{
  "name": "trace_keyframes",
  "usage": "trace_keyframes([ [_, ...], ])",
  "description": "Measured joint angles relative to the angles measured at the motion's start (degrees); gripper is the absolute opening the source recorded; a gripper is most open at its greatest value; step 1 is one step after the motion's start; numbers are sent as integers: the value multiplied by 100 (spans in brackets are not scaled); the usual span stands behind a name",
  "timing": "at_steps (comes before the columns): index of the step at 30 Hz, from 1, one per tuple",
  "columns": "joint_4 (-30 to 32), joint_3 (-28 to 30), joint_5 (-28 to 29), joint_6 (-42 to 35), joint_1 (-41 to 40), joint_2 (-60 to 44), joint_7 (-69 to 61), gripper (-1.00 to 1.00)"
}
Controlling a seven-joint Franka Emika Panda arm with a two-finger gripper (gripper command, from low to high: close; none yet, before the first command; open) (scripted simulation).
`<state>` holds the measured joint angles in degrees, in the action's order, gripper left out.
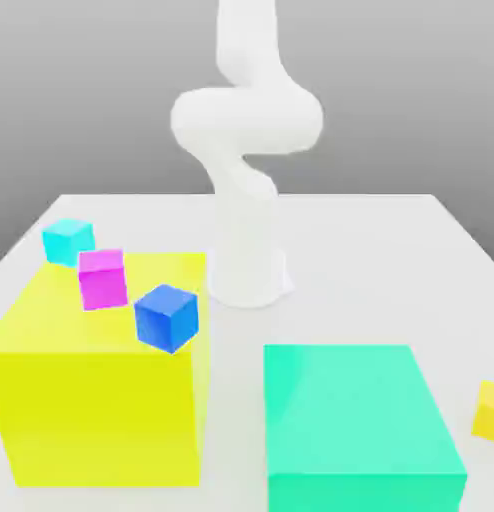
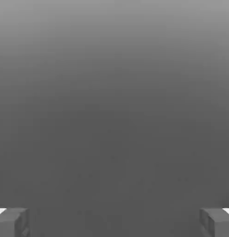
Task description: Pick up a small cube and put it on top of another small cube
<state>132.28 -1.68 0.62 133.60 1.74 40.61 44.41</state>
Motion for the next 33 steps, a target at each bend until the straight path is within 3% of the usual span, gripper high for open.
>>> trace_keyframes([
  [19,380,-1407,705,1373,1390,-3983,-932,0],
  [27,514,-1704,1179,1957,2035,-5670,-1169,0],
  [31,372,-1314,1640,2536,2421,-6503,-877,0],
  [32,338,-1200,1707,2662,2521,-6663,-829,-100],
  [33,338,-1200,1707,2662,2521,-6663,-829,-100],
])
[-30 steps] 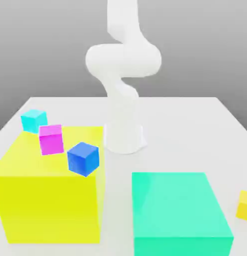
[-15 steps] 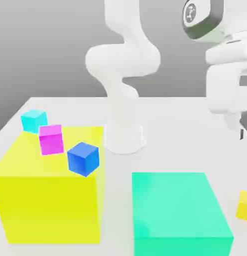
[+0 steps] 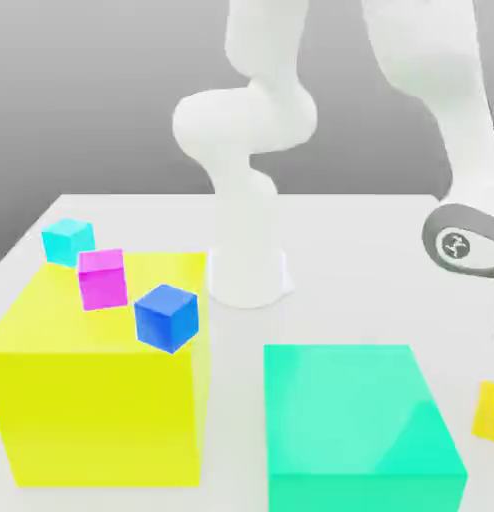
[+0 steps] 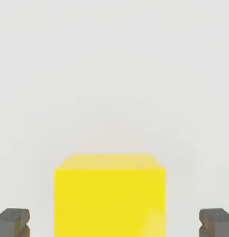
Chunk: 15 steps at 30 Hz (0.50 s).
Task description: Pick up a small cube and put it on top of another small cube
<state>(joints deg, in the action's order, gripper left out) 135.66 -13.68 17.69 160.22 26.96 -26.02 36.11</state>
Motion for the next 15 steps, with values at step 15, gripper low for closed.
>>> trace_keyframes([
  [15,296,138,-720,-1369,-858,1724,-369,-100],
])
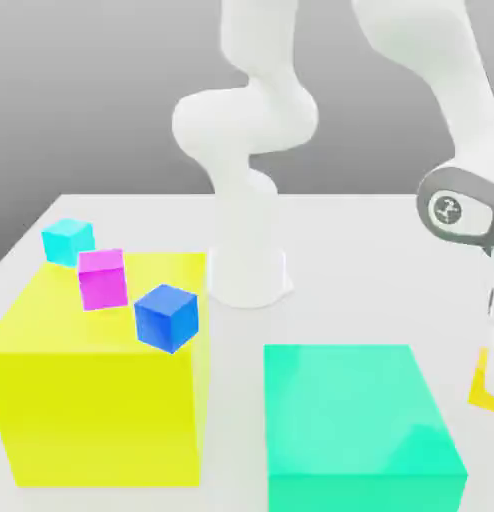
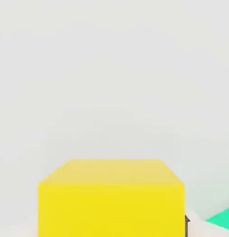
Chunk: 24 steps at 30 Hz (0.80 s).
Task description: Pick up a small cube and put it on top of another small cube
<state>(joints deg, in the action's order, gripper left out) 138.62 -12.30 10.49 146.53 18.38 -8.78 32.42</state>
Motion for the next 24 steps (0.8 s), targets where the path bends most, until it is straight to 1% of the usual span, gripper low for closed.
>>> trace_keyframes([
  [3,70,400,-67,-528,-640,625,77,-100],
  [5,117,574,-118,-879,-1219,1042,125,-100],
  [9,212,963,-259,-1576,-1739,1873,189,-100],
  [17,397,2105,-476,-2982,-2968,3497,354,-100],
  [19,561,2274,-503,-2949,-3151,3625,366,-100],
  [22,982,2359,-504,-2333,-3224,3430,354,-100],
  [23,1065,2367,-505,-2204,-3234,3383,349,100],
  [24,1065,2367,-506,-2204,-3234,3383,349,100],
])
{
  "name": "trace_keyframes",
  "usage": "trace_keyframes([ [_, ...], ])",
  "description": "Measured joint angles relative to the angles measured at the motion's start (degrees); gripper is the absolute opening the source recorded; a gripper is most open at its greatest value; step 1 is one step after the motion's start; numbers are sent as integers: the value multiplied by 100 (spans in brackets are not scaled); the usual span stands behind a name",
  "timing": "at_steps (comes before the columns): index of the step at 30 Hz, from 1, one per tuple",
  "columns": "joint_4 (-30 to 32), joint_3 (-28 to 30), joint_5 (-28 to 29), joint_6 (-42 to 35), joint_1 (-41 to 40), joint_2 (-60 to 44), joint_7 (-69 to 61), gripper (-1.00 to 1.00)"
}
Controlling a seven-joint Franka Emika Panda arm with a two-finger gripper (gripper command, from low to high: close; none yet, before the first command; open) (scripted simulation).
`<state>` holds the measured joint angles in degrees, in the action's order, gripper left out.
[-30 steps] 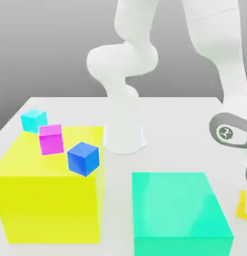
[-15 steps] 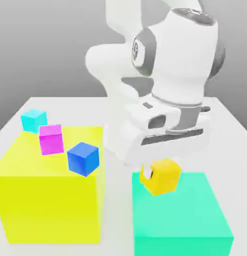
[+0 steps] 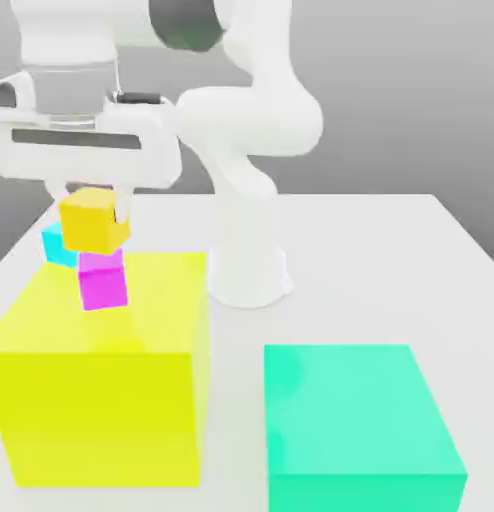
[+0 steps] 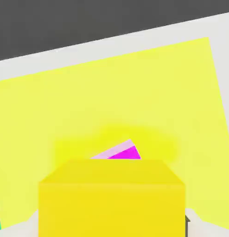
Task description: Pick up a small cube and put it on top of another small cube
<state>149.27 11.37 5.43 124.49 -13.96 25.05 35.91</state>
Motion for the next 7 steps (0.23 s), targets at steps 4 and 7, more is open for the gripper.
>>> trace_keyframes([
  [4,0,0,0,0,0,0,0,100],
  [7,-119,-27,25,-194,-17,77,17,100],
])
